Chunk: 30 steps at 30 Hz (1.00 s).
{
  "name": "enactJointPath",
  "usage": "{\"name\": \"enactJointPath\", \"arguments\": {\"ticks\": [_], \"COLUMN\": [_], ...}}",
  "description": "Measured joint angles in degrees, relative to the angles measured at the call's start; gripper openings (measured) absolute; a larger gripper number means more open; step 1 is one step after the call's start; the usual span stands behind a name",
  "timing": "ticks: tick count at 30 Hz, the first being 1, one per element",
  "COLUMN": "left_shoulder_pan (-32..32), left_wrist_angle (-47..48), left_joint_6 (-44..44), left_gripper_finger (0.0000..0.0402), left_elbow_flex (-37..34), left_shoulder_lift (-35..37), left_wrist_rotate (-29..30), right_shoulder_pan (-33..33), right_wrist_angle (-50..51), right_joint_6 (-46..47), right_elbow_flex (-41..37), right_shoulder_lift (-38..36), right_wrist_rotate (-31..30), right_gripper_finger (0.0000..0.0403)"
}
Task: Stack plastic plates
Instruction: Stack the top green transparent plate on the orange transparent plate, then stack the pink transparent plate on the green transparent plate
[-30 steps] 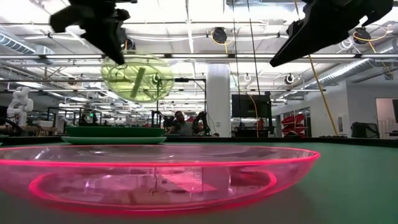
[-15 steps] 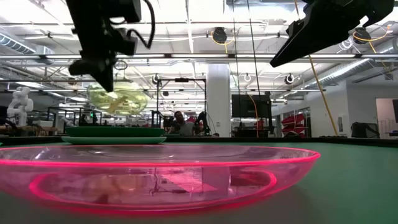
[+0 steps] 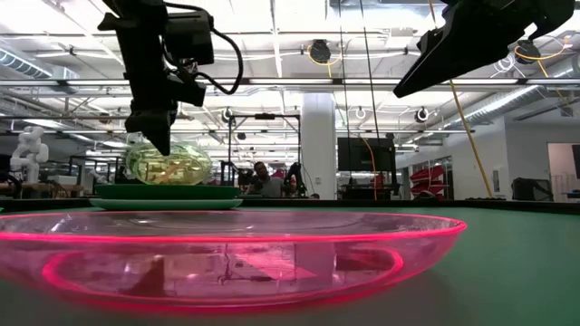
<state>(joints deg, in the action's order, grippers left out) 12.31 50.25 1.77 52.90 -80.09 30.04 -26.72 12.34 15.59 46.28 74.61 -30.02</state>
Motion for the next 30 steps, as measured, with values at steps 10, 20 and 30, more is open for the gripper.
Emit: {"name": "enactJointPath", "arguments": {"ticks": [10, 20, 30], "left_shoulder_pan": [0.16, 2.45, 0.5], "left_wrist_angle": [-0.78, -0.84, -1.78], "left_joint_6": [-0.4, -3.65, -8.29], "left_gripper_finger": [0.002, 0.0118, 0.0183], "left_elbow_flex": [0.0, 0.0, 0.0], "left_shoulder_lift": [0.0, -0.02, -0.02], "left_wrist_rotate": [-0.02, 0.35, -1.85], "right_shoulder_pan": [0.0, 0.0, 0.0], "right_wrist_angle": [-0.02, -0.02, 0.0], "right_joint_6": [0.05, 0.04, -0.22], "right_elbow_flex": [0.0, 0.0, 0.0], "right_shoulder_lift": [0.0, 0.0, 0.0], "right_wrist_rotate": [0.0, 0.0, 0.02], "right_gripper_finger": [0.0144, 0.0144, 0.0144]}}
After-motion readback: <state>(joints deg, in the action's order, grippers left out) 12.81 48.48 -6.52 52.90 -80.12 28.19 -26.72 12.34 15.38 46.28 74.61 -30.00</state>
